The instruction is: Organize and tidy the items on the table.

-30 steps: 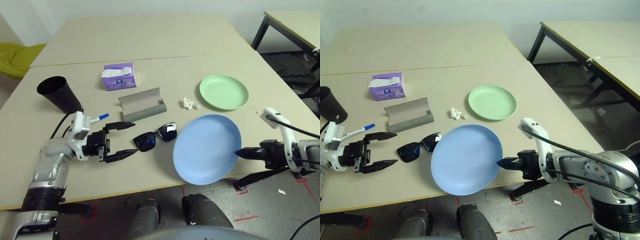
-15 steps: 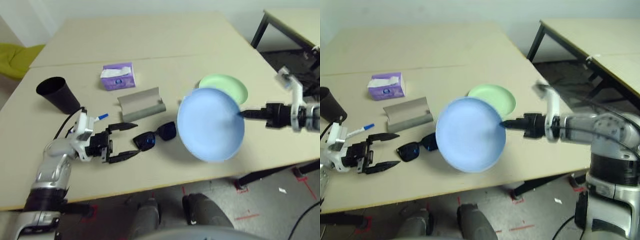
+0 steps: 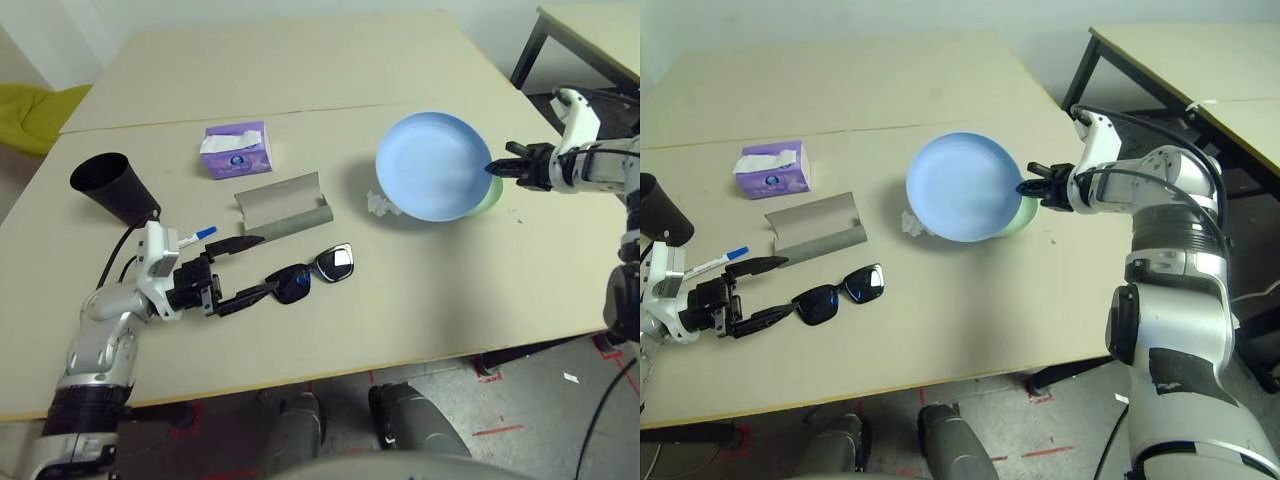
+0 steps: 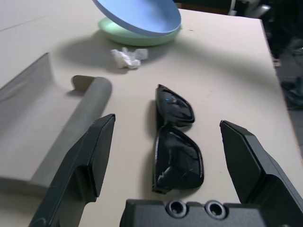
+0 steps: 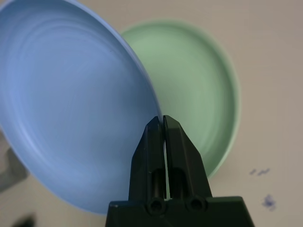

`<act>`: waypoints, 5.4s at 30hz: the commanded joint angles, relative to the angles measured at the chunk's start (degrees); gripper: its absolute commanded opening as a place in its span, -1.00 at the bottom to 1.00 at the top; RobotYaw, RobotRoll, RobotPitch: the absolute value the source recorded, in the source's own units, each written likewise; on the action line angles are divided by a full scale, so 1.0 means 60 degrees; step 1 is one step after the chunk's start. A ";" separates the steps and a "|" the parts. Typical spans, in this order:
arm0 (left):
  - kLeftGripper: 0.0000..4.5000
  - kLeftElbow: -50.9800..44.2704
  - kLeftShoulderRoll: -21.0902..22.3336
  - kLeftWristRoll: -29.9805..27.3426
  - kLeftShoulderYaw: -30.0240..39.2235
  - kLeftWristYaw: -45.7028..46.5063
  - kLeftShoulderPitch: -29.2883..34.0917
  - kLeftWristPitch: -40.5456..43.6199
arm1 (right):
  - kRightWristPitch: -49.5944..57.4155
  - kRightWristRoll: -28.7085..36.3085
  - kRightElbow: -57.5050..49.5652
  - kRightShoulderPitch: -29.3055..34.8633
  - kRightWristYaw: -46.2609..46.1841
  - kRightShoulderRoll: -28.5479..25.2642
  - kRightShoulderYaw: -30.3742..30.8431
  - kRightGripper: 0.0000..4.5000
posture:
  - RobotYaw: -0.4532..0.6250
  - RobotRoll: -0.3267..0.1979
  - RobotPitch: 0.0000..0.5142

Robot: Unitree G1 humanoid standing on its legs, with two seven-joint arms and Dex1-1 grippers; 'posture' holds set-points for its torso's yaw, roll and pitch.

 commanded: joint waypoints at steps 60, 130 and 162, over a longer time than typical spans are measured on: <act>1.00 0.0434 0.0219 0.0292 0.0427 0.0376 -0.0123 -0.0157 | -0.5112 -0.1992 -0.9343 0.7392 0.1550 0.2721 0.2075 0.99 | -0.39 0.25 -0.55; 1.00 -0.0480 -0.0501 0.0282 0.0132 0.1037 0.0237 -0.0038 | -0.6863 -0.2685 -0.4374 0.4607 0.1534 0.4653 0.1841 -0.98 | -0.37 0.25 -0.53; 1.00 -0.0130 -0.0351 0.0263 0.0349 0.0868 0.0282 -0.0180 | -0.4485 -0.2585 -0.6883 0.4922 0.2229 0.1040 0.0916 0.99 | -0.38 0.25 -0.48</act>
